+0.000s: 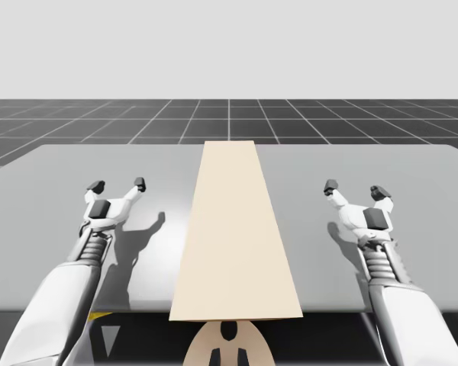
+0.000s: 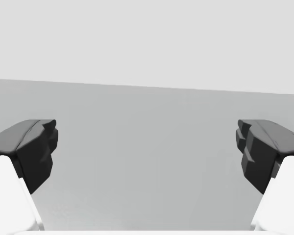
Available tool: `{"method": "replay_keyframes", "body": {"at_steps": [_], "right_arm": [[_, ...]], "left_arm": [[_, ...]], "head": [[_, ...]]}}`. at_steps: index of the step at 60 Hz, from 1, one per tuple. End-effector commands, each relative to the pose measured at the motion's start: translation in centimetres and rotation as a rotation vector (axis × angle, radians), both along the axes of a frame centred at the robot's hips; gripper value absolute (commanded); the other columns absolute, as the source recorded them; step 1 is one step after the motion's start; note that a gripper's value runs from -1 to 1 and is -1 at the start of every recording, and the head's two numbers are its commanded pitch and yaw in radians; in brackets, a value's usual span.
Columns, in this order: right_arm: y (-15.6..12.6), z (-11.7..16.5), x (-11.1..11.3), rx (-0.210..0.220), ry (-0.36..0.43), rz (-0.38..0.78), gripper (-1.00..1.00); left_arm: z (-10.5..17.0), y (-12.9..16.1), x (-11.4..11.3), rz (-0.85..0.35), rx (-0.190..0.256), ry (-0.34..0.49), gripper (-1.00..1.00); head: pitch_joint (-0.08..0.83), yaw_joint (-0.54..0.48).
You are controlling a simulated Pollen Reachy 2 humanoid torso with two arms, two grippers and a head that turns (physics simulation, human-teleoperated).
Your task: Retrieve the object from inside the box.
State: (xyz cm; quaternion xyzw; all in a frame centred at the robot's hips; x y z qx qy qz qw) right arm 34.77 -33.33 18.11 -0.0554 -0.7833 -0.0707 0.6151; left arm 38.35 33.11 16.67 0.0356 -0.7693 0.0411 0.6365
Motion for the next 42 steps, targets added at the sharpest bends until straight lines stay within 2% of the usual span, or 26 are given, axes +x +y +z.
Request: {"method": "replay_keyframes", "body": {"at_steps": [1, 7, 9, 12, 17, 18, 21, 23, 24, 27, 33, 35, 42], "right_arm": [[0.1, -0.1, -0.3, -0.003, 0.036, -0.010, -1.00], [0.2, -0.2, -0.1, -0.012, 0.031, 0.028, -1.00], [0.2, -0.5, 0.0, -0.037, 0.051, 0.027, -1.00], [0.4, -1.1, 0.2, -0.052, 0.096, 0.071, -1.00], [0.9, -2.1, 0.6, -0.084, 0.153, 0.120, -1.00], [1.1, -2.3, 0.6, -0.077, 0.153, 0.119, -1.00], [1.6, -2.9, 0.7, -0.103, 0.181, 0.167, -1.00], [1.9, -3.0, 0.7, -0.101, 0.179, 0.182, -1.00], [2.4, -3.2, 0.7, -0.112, 0.185, 0.208, -1.00], [3.0, -3.5, 0.5, -0.140, 0.184, 0.251, -1.00], [4.3, -3.8, 0.0, -0.155, 0.160, 0.337, -1.00], [4.7, -3.9, -0.2, -0.170, 0.152, 0.377, -1.00], [6.0, -4.1, -0.8, -0.216, 0.119, 0.465, -1.00]], "left_arm": [[-0.1, -0.1, 0.1, -0.003, 0.002, 0.012, -1.00], [-0.5, -0.2, 0.3, -0.012, 0.023, 0.040, -1.00], [-0.8, -0.4, 0.5, -0.032, 0.043, 0.078, -1.00], [-1.6, -0.7, 0.9, -0.061, 0.080, 0.139, -1.00], [-2.5, -1.2, 1.2, -0.102, 0.099, 0.187, -1.00], [-2.6, -1.3, 1.2, -0.114, 0.098, 0.192, -1.00], [-3.0, -1.8, 1.1, -0.160, 0.120, 0.190, -1.00], [-3.1, -2.1, 1.0, -0.188, 0.126, 0.189, -1.00], [-3.2, -2.5, 0.8, -0.228, 0.146, 0.183, -1.00], [-3.3, -3.0, 0.5, -0.268, 0.161, 0.168, -1.00], [-3.4, -4.3, -0.3, -0.366, 0.203, 0.145, -1.00], [-3.5, -4.8, -0.7, -0.406, 0.231, 0.136, -1.00], [-3.5, -6.3, -1.9, -0.520, 0.281, 0.107, -1.00]], "head": [[-0.001, 0.00], [-0.001, 0.00], [-0.001, 0.00], [-0.002, 0.00], [0.000, 0.00], [0.000, 0.00], [0.000, 0.00], [0.000, 0.00], [-0.001, 0.00], [-0.002, 0.00], [-0.001, 0.00], [-0.001, 0.00], [0.000, 0.00]]}}
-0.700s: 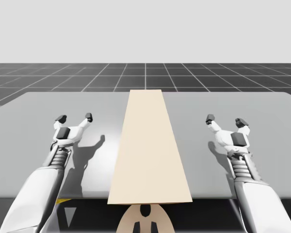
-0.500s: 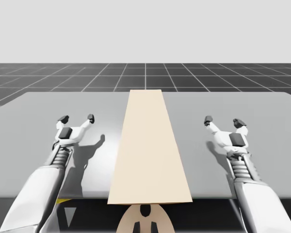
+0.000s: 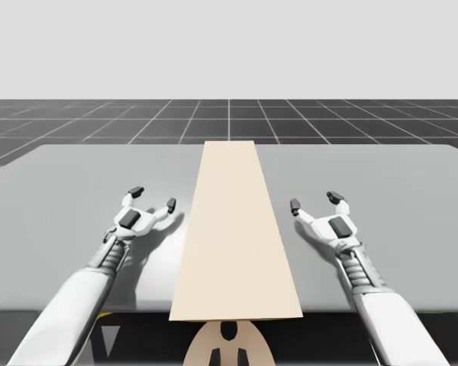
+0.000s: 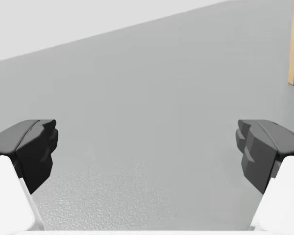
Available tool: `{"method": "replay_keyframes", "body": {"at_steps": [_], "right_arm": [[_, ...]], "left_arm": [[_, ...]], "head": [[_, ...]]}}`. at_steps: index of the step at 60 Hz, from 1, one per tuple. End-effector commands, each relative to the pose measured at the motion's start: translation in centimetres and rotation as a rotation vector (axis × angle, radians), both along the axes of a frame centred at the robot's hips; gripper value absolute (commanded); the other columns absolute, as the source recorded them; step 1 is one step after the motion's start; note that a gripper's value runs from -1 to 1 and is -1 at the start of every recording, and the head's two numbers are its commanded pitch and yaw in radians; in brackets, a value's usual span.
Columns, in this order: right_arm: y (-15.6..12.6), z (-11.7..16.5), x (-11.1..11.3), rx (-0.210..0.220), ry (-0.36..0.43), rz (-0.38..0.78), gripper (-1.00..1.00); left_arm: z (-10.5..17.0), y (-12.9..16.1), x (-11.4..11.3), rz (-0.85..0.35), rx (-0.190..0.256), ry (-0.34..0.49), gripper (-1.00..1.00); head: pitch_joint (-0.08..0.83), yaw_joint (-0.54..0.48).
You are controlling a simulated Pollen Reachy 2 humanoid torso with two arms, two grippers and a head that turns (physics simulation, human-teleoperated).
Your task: Retrieve the object from inside the box.
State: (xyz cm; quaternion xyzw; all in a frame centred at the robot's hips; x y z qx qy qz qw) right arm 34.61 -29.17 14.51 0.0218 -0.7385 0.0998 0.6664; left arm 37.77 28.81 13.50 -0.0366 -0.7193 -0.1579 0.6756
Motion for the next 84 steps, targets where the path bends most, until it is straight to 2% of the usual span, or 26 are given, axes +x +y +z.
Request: {"method": "replay_keyframes", "body": {"at_steps": [1, 10, 24, 33, 34, 36, 40, 44, 48, 49, 53, 60, 74, 84], "right_arm": [[1.9, -0.5, -0.7, -0.042, -0.025, 0.144, -1.00], [3.5, -0.5, -1.7, -0.075, -0.077, 0.266, -1.00], [4.9, -0.2, -3.0, -0.088, -0.129, 0.388, -1.00], [5.0, 0.0, -3.3, -0.088, -0.144, 0.416, -1.00], [5.0, 0.0, -3.3, -0.089, -0.146, 0.418, -1.00], [5.0, 0.0, -3.3, -0.089, -0.148, 0.421, -1.00], [5.0, -0.1, -3.3, -0.094, -0.151, 0.421, -1.00], [5.1, -0.1, -3.3, -0.093, -0.155, 0.419, -1.00], [5.3, -0.2, -3.4, -0.091, -0.163, 0.425, -1.00], [5.3, -0.2, -3.4, -0.092, -0.162, 0.426, -1.00], [5.3, -0.3, -3.4, -0.098, -0.164, 0.427, -1.00], [5.3, -0.2, -3.5, -0.098, -0.170, 0.430, -1.00], [5.4, -0.2, -3.6, -0.104, -0.176, 0.431, -1.00], [5.5, -0.2, -3.6, -0.105, -0.181, 0.432, -1.00]], "left_arm": [[-0.4, -2.1, -1.5, -0.172, 0.058, -0.021, -1.00], [-0.5, -4.0, -3.1, -0.311, 0.106, -0.045, -1.00], [-0.6, -6.4, -4.9, -0.436, 0.135, -0.047, -1.00], [-0.6, -8.4, -6.1, -0.522, 0.128, -0.032, -1.00], [-0.6, -8.8, -6.3, -0.533, 0.110, -0.020, -1.00], [-0.5, -9.0, -6.4, -0.540, 0.105, -0.017, -1.00], [-0.5, -10.0, -6.6, -0.582, 0.065, 0.004, -1.00], [-0.4, -10.9, -6.4, -0.596, 0.071, 0.013, -1.00], [-0.2, -11.7, -5.9, -0.616, 0.051, 0.034, -1.00], [-0.1, -12.0, -5.6, -0.638, 0.034, 0.054, -1.00], [-0.2, -12.5, -4.8, -0.661, 0.052, 0.070, -1.00], [-0.5, -13.4, -3.2, -0.708, 0.022, 0.120, -1.00], [-1.3, -16.6, -2.7, -0.816, 0.079, 0.149, -1.00], [-1.5, -17.7, -1.4, -0.834, 0.093, 0.148, -1.00]], "head": [[0.000, 0.00], [0.003, -0.01], [0.007, -0.01], [0.005, -0.02], [0.006, -0.02], [0.006, -0.02], [0.010, -0.02], [0.011, -0.02], [0.013, -0.01], [0.014, -0.01], [0.017, -0.01], [0.022, -0.01], [0.035, 0.00], [0.042, -0.01]]}}
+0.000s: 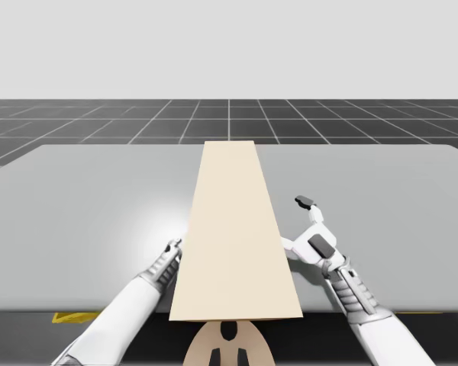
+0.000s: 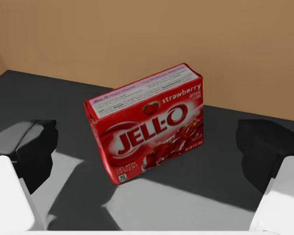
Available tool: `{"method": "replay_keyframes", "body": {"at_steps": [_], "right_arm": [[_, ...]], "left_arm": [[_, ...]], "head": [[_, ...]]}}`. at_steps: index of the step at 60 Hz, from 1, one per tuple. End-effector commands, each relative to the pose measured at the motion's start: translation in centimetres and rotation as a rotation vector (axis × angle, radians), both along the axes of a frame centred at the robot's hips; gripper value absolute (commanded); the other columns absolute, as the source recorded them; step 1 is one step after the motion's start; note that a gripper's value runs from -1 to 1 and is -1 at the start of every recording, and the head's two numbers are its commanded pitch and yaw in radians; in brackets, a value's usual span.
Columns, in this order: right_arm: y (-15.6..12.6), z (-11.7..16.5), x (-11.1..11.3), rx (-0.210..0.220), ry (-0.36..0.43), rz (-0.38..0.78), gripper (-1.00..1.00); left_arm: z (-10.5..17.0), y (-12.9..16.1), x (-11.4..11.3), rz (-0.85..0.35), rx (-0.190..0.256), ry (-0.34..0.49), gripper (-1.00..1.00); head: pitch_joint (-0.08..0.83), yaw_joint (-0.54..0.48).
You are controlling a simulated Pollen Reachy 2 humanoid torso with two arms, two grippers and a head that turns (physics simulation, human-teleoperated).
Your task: Retrieve the object from inside the box.
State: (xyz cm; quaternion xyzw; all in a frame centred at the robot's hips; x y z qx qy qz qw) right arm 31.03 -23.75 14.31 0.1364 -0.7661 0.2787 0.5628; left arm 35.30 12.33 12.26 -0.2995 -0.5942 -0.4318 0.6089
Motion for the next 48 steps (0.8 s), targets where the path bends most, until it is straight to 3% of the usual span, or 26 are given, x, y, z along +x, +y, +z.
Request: {"method": "replay_keyframes", "body": {"at_steps": [1, 9, 16, 17, 19, 20, 21, 23, 48], "right_arm": [[0.1, 0.0, 0.0, -0.002, -0.006, 0.001, -1.00], [0.3, -0.2, 0.0, -0.011, -0.007, 0.004, -1.00], [0.4, -0.2, -0.1, -0.020, -0.013, 0.005, -1.00], [0.5, -0.2, -0.1, -0.022, -0.016, 0.005, -1.00], [0.5, -0.2, -0.1, -0.022, -0.016, 0.006, -1.00], [0.5, -0.3, -0.1, -0.022, -0.015, 0.006, -1.00], [0.4, -0.3, -0.1, -0.023, -0.016, 0.004, -1.00], [0.5, -0.2, -0.1, -0.023, -0.017, 0.005, -1.00], [0.4, -0.4, -0.1, -0.024, -0.013, 0.007, -1.00]], "left_arm": [[-0.3, -1.3, 1.3, -0.036, 0.017, 0.003, -1.00], [-0.5, -1.7, 2.2, -0.047, 0.027, 0.000, -1.00], [-1.1, -2.3, 2.7, -0.068, -0.003, 0.035, -1.00], [-1.4, -2.4, 2.8, -0.071, -0.004, 0.033, -0.91], [-1.6, -2.5, 2.8, -0.072, -0.003, 0.025, -0.50], [-1.8, -2.5, 2.9, -0.082, -0.008, 0.037, 0.30], [-1.9, -2.5, 3.0, -0.088, -0.012, 0.042, 0.90], [-2.1, -2.5, 3.1, -0.094, -0.008, 0.040, 0.99], [-2.1, -2.3, 3.7, -0.122, 0.000, 0.044, 1.00]], "head": [[0.043, -0.01], [0.054, -0.01], [0.058, -0.01], [0.059, -0.01], [0.058, -0.01], [0.058, -0.01], [0.059, -0.01], [0.060, -0.01], [0.068, -0.02]]}}
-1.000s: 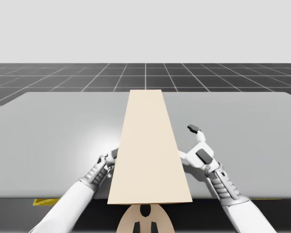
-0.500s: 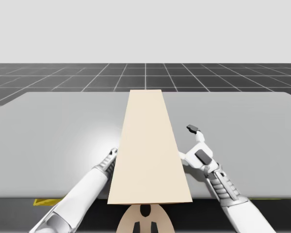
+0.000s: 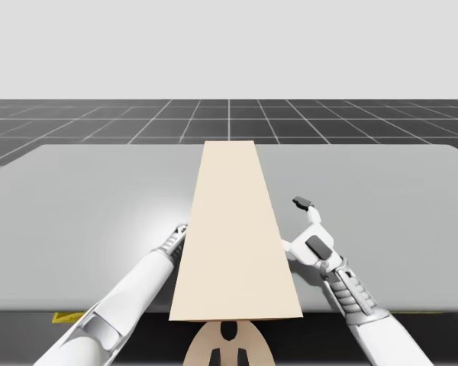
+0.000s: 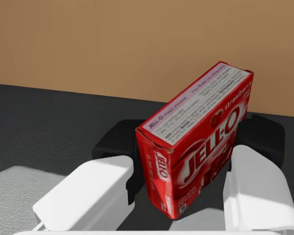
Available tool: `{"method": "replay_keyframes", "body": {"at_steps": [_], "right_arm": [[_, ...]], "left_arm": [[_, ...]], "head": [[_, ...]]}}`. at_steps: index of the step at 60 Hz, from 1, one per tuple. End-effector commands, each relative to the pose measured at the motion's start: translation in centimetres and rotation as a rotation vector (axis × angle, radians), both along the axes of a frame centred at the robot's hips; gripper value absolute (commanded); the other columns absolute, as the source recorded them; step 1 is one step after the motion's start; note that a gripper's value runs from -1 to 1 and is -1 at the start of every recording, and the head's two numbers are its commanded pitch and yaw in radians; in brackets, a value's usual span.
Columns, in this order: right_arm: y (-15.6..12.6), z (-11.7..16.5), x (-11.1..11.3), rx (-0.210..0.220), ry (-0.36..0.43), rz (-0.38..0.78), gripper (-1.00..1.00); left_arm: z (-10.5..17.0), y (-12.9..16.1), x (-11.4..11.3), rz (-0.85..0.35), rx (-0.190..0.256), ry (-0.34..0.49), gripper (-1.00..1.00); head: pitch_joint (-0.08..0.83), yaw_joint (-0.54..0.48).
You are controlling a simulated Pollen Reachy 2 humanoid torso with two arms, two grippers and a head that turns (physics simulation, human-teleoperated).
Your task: Retrieve the object from inside the box.
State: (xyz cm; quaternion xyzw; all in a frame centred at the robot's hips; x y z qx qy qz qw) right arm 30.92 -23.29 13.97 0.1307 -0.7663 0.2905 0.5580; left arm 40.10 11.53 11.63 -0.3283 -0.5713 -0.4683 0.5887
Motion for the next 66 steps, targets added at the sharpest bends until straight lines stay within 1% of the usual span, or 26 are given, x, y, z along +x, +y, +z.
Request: {"method": "replay_keyframes", "body": {"at_steps": [1, 5, 11, 13, 19, 32, 34, 37, 41, 44, 45, 53, 58, 66], "right_arm": [[0.0, 0.0, 0.0, -0.001, 0.000, 0.000, -1.00], [0.0, 0.0, 0.0, -0.002, 0.000, -0.001, -1.00], [-0.1, 0.0, 0.0, -0.003, -0.001, -0.001, -1.00], [-0.1, 0.0, 0.0, -0.005, -0.002, -0.002, -1.00], [-0.1, 0.0, 0.1, -0.004, -0.004, -0.004, -1.00], [-0.1, 0.1, 0.0, -0.003, -0.004, -0.007, -1.00], [-0.1, 0.1, 0.0, -0.001, -0.005, -0.007, -1.00], [-0.1, 0.1, 0.0, -0.001, -0.006, -0.008, -1.00], [-0.1, 0.1, 0.1, 0.002, -0.008, -0.010, -1.00], [-0.1, 0.2, 0.0, 0.001, -0.009, -0.010, -1.00], [-0.1, 0.2, 0.0, 0.003, -0.009, -0.010, -1.00], [-0.2, 0.3, 0.1, 0.013, -0.007, -0.015, -1.00], [-0.2, 0.3, 0.1, 0.016, -0.005, -0.017, -1.00], [-0.4, 0.5, 0.1, 0.021, -0.009, -0.019, -1.00]], "left_arm": [[-1.4, -1.4, -1.1, -0.012, -0.016, 0.040, 1.00], [-1.2, -1.2, -1.1, -0.007, -0.008, 0.026, 1.00], [-0.8, -0.4, -1.1, 0.010, -0.011, 0.019, 1.00], [-0.4, 0.4, -1.3, 0.031, -0.025, 0.016, 1.00], [0.1, 2.1, -1.6, 0.066, -0.036, 0.003, 1.00], [1.4, 6.8, -3.1, 0.158, -0.045, -0.045, 1.00], [1.7, 7.8, -3.4, 0.176, -0.057, -0.047, 1.00], [1.9, 8.5, -3.7, 0.192, -0.059, -0.056, 1.00], [2.3, 10.6, -4.5, 0.237, -0.066, -0.070, 1.00], [2.3, 11.4, -4.8, 0.252, -0.064, -0.076, 1.00], [2.4, 12.2, -5.1, 0.270, -0.063, -0.082, 1.00], [2.4, 15.5, -6.6, 0.336, -0.061, -0.093, 1.00], [2.6, 18.0, -7.6, 0.393, -0.074, -0.097, 1.00], [3.4, 21.4, -8.4, 0.475, -0.098, -0.111, 1.00]], "head": [[0.068, -0.02], [0.067, -0.02], [0.067, -0.02], [0.068, -0.01], [0.069, -0.01], [0.067, 0.00], [0.067, 0.00], [0.067, 0.00], [0.066, 0.00], [0.066, 0.00], [0.064, 0.00], [0.058, 0.01], [0.055, 0.01], [0.053, 0.01]]}}
